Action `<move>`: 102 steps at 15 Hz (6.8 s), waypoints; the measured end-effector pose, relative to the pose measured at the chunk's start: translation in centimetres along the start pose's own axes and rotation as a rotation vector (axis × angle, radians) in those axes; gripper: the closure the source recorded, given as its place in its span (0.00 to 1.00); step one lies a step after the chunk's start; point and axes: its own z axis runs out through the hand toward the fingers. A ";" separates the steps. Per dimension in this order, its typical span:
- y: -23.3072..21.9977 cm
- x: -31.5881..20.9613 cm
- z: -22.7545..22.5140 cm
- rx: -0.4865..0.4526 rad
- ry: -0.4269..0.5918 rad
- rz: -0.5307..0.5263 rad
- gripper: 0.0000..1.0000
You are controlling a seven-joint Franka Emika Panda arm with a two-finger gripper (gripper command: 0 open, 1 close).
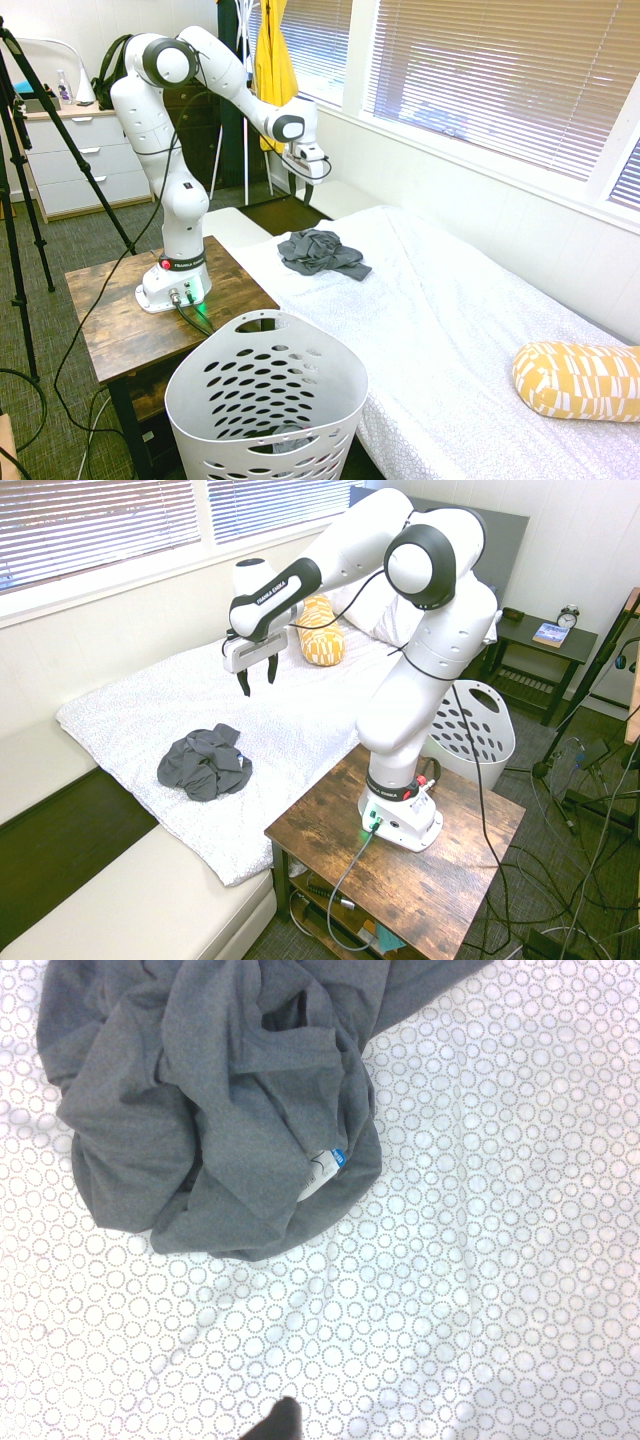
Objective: Put my clothes in the laundry bag
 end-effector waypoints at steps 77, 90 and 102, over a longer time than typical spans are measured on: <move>-3.2 11.0 -15.1 -0.760 -0.110 -0.701 1.00; 37.3 16.3 -18.9 -1.134 -0.561 -0.357 1.00; 50.2 8.7 7.3 -1.163 -0.591 -0.357 1.00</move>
